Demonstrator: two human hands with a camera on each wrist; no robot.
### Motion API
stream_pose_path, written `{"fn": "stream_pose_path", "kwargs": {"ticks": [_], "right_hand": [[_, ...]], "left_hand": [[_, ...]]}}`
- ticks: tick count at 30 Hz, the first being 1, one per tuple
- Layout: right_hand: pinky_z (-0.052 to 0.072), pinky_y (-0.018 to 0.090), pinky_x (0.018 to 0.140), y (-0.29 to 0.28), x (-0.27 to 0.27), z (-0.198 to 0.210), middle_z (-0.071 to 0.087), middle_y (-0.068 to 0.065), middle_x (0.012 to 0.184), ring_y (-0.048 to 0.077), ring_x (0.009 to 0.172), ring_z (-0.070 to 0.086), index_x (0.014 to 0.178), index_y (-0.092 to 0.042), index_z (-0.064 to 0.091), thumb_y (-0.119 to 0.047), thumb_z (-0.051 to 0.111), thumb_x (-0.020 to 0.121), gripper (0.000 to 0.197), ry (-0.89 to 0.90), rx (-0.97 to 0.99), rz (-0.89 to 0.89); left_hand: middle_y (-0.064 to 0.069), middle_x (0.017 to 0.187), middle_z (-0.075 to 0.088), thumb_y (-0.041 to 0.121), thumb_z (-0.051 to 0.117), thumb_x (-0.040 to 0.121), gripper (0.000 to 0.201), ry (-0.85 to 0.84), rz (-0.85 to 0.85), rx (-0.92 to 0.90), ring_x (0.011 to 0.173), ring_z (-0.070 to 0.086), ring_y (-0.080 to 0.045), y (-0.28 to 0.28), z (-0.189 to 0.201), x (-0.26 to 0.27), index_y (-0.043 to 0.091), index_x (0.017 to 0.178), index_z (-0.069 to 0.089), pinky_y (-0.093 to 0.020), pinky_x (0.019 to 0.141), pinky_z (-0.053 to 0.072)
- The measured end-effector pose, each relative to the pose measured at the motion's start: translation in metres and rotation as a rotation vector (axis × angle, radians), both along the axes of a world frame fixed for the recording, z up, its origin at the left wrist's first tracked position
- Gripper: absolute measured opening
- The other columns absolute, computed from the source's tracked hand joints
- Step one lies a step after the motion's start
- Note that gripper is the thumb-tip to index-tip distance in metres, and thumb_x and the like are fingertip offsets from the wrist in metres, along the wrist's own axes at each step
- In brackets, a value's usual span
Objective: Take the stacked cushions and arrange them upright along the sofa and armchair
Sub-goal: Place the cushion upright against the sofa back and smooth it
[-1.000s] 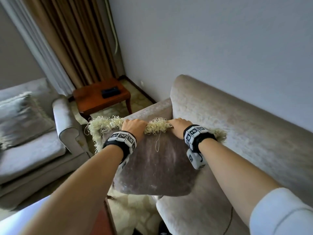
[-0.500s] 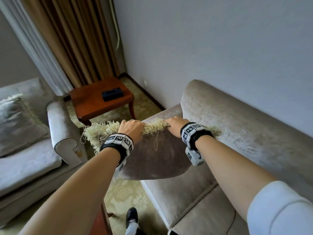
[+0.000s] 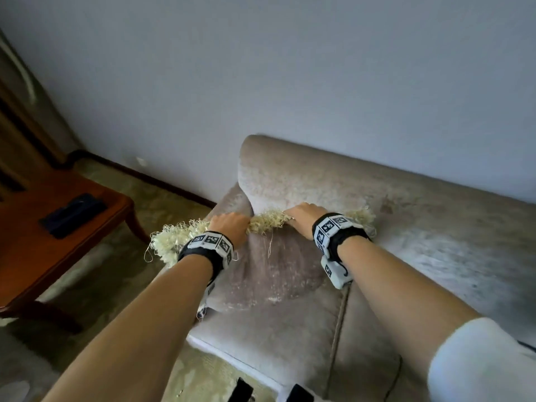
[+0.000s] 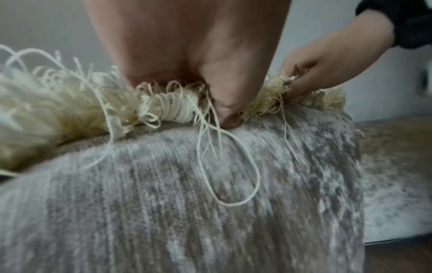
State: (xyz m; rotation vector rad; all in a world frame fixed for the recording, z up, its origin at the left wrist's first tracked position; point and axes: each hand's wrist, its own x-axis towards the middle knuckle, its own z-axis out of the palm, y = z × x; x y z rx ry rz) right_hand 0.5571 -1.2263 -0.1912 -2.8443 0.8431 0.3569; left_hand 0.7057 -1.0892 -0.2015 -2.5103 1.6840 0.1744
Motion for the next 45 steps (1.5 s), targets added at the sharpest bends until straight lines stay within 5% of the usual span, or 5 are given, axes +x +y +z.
{"fn": "stream_pose_path", "kwargs": {"ticks": [9, 25, 38, 41, 45], "right_hand": [[0.05, 0.043, 0.091, -0.065, -0.021, -0.027, 0.061, 0.013, 0.128, 0.035, 0.113, 0.059, 0.136, -0.023, 0.055, -0.031, 0.043, 0.103, 0.036, 0.08, 0.056, -0.257], [0.048, 0.042, 0.094, -0.193, 0.035, -0.079, 0.059, 0.014, 0.13, 0.036, 0.115, 0.059, 0.138, -0.017, 0.054, -0.04, 0.041, 0.103, 0.044, 0.197, 0.252, -0.37], [0.042, 0.034, 0.073, -0.215, 0.06, -0.088, 0.059, 0.011, 0.094, 0.031, 0.087, 0.058, 0.082, -0.012, 0.058, -0.027, 0.043, 0.103, 0.03, 0.203, 0.296, -0.426], [0.048, 0.037, 0.078, -0.226, 0.06, -0.093, 0.065, 0.01, 0.101, 0.033, 0.095, 0.064, 0.101, -0.012, 0.067, -0.031, 0.046, 0.102, 0.028, 0.181, 0.286, -0.47], [0.042, 0.029, 0.06, -0.24, 0.052, -0.112, 0.05, 0.002, 0.065, 0.023, 0.061, 0.05, 0.065, -0.013, 0.049, -0.026, 0.043, 0.102, 0.039, 0.097, 0.307, -0.563]], "left_hand": [[-0.005, 0.1, 0.069, 0.003, 0.042, 0.096, 0.03, 0.023, -0.261, -0.029, 0.089, 0.067, -0.025, -0.104, -0.035, 0.011, 0.015, 0.12, 0.054, -0.04, 0.083, 0.054], [-0.003, 0.107, 0.067, 0.006, 0.043, 0.096, 0.028, 0.055, -0.311, 0.129, 0.099, 0.065, -0.024, -0.244, -0.084, 0.063, 0.02, 0.112, 0.062, -0.045, 0.093, 0.05], [-0.008, 0.094, 0.067, 0.002, 0.041, 0.092, 0.027, 0.112, -0.399, 0.188, 0.087, 0.066, -0.028, -0.284, -0.102, 0.099, 0.014, 0.106, 0.061, -0.039, 0.077, 0.053], [-0.006, 0.095, 0.068, 0.004, 0.042, 0.093, 0.026, 0.143, -0.408, 0.162, 0.087, 0.066, -0.027, -0.297, -0.108, 0.1, 0.016, 0.104, 0.062, -0.039, 0.079, 0.053], [-0.001, 0.084, 0.062, 0.003, 0.041, 0.091, 0.022, 0.17, -0.37, 0.175, 0.078, 0.06, -0.024, -0.299, -0.134, 0.099, 0.013, 0.101, 0.059, -0.042, 0.088, 0.05]]}}
